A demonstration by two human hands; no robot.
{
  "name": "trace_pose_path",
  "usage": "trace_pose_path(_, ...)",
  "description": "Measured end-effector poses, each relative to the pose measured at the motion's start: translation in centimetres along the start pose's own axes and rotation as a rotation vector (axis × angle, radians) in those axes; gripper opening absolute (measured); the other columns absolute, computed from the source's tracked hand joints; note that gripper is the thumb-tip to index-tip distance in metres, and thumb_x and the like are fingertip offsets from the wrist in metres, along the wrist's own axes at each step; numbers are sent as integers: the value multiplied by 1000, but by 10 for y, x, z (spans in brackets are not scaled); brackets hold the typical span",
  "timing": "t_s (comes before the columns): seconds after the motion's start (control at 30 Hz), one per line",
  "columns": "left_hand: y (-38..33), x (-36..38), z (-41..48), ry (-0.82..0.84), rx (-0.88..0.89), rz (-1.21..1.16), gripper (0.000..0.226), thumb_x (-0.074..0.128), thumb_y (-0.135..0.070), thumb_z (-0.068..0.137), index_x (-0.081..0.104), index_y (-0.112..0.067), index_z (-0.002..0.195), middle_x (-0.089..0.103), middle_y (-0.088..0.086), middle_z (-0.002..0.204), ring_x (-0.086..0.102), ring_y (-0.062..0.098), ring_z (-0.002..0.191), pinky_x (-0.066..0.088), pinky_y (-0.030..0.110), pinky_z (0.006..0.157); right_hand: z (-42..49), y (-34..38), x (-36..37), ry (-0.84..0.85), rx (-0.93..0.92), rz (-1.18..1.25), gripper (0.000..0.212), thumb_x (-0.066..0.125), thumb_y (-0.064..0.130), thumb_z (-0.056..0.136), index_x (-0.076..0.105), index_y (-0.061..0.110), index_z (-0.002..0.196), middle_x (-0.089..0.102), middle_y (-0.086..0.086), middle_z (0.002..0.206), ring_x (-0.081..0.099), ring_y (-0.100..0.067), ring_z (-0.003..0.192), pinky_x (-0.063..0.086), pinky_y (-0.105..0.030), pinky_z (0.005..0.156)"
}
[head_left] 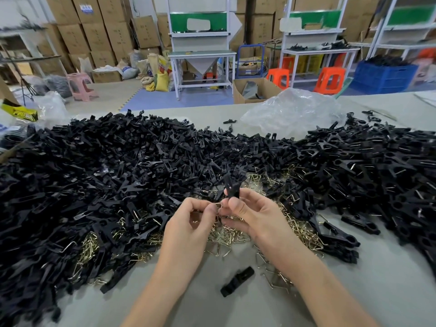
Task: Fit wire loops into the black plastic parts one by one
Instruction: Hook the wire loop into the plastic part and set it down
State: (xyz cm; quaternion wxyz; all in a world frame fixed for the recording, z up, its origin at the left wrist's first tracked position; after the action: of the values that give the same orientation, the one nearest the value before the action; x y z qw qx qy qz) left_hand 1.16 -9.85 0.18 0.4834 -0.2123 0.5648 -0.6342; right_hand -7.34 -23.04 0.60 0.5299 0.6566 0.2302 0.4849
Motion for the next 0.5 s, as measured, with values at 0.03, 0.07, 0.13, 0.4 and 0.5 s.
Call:
trace_pose_path(0.03,0,0,0,-1,-16,-21,9,64,-30,96,67,-27,88,70,-14,74,58,-2,62,43,11,58,1,0,-1,0,4,46,49,95,49,58,80,23,97,77,-7,100,75,-24,98,60,-30,81)
trace_pose_path(0.07,1,0,0,5,-29,-48,9,65,-30,96,67,-26,88,70,-12,73,59,0,61,43,10,58,2,0,-1,3,12,92,49,96,47,56,81,22,95,77,-7,99,74,-23,97,60,-29,80)
trace_pose_path(0.13,0,2,1,40,-45,-124,5,65,-27,96,67,-24,93,70,-6,72,62,4,64,46,13,60,2,0,-1,25,32,193,43,95,40,60,81,18,94,76,-9,98,74,-24,96,60,-29,78)
trace_pose_path(0.4,-5,8,-8,104,98,28,17,56,-30,99,66,-43,102,70,-10,91,67,13,77,58,36,72,-2,4,0,28,116,380,17,68,13,85,79,6,97,73,-16,97,73,-23,91,62,-28,79)
trace_pose_path(0.5,-9,3,-8,49,232,270,36,48,-42,96,58,-33,130,53,-21,117,61,4,100,51,20,88,-2,3,-1,9,126,320,15,72,11,81,80,8,93,73,-17,98,73,-25,93,62,-29,81)
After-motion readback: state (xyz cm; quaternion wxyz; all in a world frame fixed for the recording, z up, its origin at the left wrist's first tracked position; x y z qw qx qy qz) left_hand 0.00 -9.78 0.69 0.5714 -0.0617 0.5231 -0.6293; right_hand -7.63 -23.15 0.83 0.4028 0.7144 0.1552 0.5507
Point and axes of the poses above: each hand's wrist, its own z-axis towards the middle knuckle, its own x-axis out of the palm, y = z × x, the point moved 3 cm from there along z, towards the middle knuckle
